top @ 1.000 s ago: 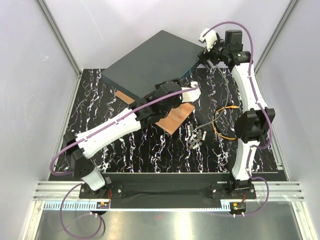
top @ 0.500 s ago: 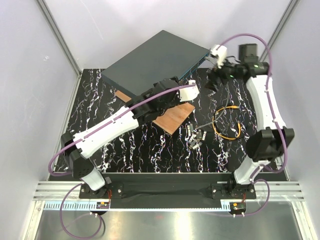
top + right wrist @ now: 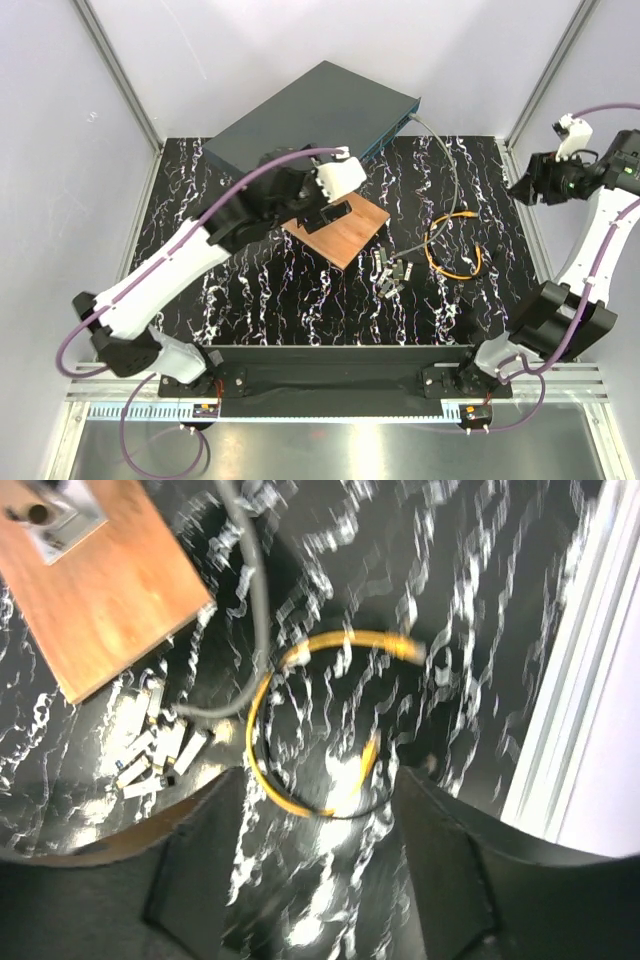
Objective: Insert the plug into the switch port
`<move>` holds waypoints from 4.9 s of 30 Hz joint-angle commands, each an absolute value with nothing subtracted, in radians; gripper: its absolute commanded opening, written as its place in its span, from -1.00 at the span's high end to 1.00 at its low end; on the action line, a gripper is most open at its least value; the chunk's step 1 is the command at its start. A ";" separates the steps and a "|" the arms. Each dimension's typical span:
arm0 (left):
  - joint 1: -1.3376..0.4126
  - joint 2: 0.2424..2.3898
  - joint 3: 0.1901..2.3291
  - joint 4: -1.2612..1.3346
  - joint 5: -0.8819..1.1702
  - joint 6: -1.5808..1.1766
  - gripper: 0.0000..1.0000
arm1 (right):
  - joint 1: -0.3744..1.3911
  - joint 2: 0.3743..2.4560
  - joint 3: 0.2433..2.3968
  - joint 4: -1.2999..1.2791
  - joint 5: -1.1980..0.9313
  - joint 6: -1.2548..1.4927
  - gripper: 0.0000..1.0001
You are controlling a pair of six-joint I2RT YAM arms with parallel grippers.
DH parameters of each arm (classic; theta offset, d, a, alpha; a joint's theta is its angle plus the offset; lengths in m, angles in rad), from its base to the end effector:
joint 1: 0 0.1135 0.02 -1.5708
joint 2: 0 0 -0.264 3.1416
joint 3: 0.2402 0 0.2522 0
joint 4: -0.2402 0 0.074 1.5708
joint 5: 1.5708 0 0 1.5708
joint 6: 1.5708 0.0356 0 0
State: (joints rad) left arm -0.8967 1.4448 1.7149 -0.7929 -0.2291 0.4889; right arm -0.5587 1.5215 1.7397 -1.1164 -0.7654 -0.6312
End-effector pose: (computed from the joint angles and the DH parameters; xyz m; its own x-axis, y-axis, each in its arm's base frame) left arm 0.1942 -0.2302 0.4443 0.0245 0.7021 -0.7117 0.7097 0.4892 0.5070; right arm 0.2634 -0.1356 0.4108 -0.5451 -0.1611 -0.8228 -0.3783 0.9231 0.0699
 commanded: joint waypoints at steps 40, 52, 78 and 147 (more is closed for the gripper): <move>-0.907 1.269 1.615 -0.673 0.018 0.310 -0.79 | -0.334 1.898 1.216 -0.560 -0.186 -0.308 0.62; -0.908 1.273 1.652 -0.703 0.003 0.288 -0.80 | -0.330 1.537 1.295 -0.529 -0.238 -0.414 1.00; -0.907 1.241 1.626 -0.578 -0.006 0.256 -0.98 | -0.325 1.206 1.251 -0.109 -0.406 -0.765 1.00; -1.002 1.733 2.138 -0.563 0.284 -0.238 -0.63 | -0.209 0.913 1.512 -0.956 -1.046 -0.940 1.00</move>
